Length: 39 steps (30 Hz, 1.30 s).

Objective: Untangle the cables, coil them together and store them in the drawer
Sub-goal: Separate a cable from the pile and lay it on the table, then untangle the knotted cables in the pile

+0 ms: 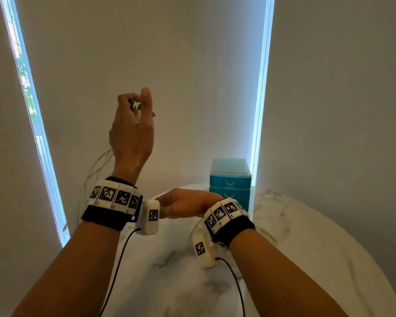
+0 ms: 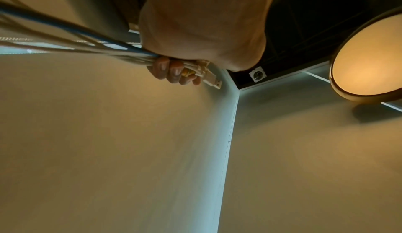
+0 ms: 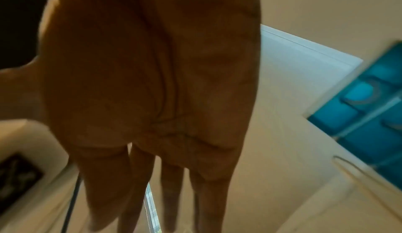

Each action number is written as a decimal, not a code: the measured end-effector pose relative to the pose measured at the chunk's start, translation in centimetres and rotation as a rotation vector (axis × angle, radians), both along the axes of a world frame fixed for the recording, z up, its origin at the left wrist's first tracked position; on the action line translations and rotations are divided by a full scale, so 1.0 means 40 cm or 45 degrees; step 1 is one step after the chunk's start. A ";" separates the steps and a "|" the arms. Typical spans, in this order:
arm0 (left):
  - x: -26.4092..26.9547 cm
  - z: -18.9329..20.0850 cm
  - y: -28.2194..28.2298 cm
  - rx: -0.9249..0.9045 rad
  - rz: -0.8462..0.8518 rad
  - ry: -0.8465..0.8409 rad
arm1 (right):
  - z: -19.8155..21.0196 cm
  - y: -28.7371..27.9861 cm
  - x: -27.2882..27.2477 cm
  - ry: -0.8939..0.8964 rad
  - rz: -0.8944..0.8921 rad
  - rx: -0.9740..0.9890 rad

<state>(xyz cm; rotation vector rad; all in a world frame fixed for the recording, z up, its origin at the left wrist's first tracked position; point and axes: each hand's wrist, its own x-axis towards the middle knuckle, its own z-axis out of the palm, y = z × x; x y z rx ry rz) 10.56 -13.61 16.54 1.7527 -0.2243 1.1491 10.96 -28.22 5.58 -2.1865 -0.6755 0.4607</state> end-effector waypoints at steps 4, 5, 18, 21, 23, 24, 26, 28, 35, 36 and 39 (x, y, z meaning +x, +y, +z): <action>0.022 -0.033 0.045 -0.028 -0.038 0.190 | -0.062 -0.068 0.000 0.092 -0.122 0.207; 0.030 -0.049 0.050 -0.035 -0.055 0.241 | -0.076 -0.100 -0.001 0.082 -0.176 0.240; 0.135 -0.338 -0.152 -0.057 -0.529 0.699 | -0.197 -0.385 -0.031 -0.171 -1.138 1.068; 0.156 -0.397 -0.209 -0.186 -0.621 0.811 | -0.250 -0.383 -0.043 -0.100 -1.093 1.077; 0.171 -0.434 -0.232 -0.236 -0.636 0.857 | -0.287 -0.384 -0.047 -0.058 -1.052 1.105; 0.178 -0.452 -0.239 -0.251 -0.632 0.878 | -0.300 -0.387 -0.049 -0.038 -1.032 1.136; 0.186 -0.483 -0.249 -0.303 -0.622 0.934 | -0.314 -0.393 -0.054 -0.024 -1.010 1.206; 0.192 -0.512 -0.253 -0.381 -0.619 1.001 | -0.304 -0.389 -0.063 -0.047 -0.990 1.207; 0.214 -0.566 -0.238 -0.656 -0.752 1.104 | -0.273 -0.281 -0.047 0.031 -0.754 0.672; 0.214 -0.567 -0.234 -0.667 -0.747 1.086 | -0.274 -0.267 -0.035 0.064 -0.730 0.592; 0.216 -0.575 -0.222 -0.655 -0.702 1.017 | -0.276 -0.242 -0.006 0.111 -0.680 0.331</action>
